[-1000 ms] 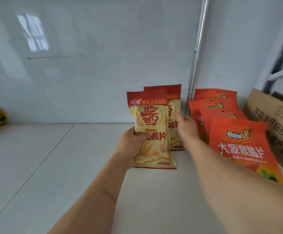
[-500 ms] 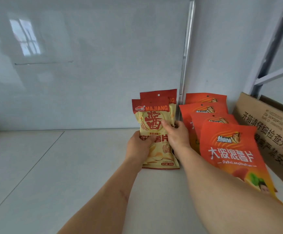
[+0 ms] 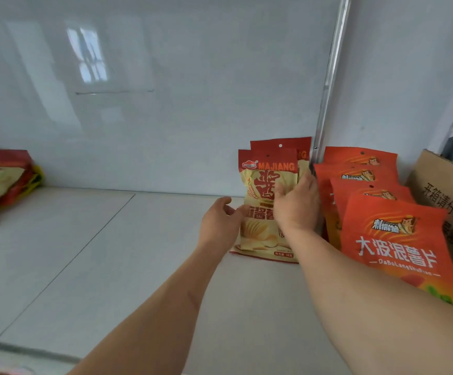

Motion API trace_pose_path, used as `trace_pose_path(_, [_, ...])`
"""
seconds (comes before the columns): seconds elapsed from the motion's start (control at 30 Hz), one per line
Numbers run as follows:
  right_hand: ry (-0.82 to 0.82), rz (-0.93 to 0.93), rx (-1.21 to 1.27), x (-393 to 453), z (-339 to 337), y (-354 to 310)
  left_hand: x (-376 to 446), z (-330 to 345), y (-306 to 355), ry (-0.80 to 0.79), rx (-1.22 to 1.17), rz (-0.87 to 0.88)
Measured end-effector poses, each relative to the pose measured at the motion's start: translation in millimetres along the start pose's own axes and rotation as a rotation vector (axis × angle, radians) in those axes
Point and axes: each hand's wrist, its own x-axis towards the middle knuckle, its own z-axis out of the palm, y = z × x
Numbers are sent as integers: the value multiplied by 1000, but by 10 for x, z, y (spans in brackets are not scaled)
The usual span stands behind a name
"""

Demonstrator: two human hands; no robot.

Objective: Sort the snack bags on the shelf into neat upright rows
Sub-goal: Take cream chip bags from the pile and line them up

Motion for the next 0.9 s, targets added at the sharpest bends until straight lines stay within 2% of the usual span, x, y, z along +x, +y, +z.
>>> trace_pose_path(0.07, [15, -121, -101, -99, -12, -139, -65, -169, -41, 70, 152, 43])
trace_pose_path(0.17, [-20, -408, -244, -295, 90, -288, -136, -517, -182, 150, 497, 101])
trace_pose_path(0.27, [-134, -669, -335, -524, 229, -436, -186, -962, -364, 174, 841, 207])
trace_pose_path(0.37, [-251, -819, -415, -789, 376, -667, -239, -1462, -556, 190, 1078, 316])
trace_pose_path(0.7, [-347, -899, -406, -2073, 1167, -1971, -524, -3336, -1157, 225, 1305, 410])
trace_pose_path(0.9, [-389, -929, -367, -2771, 1677, -2834, -555, -4339, -1538, 259, 1343, 366])
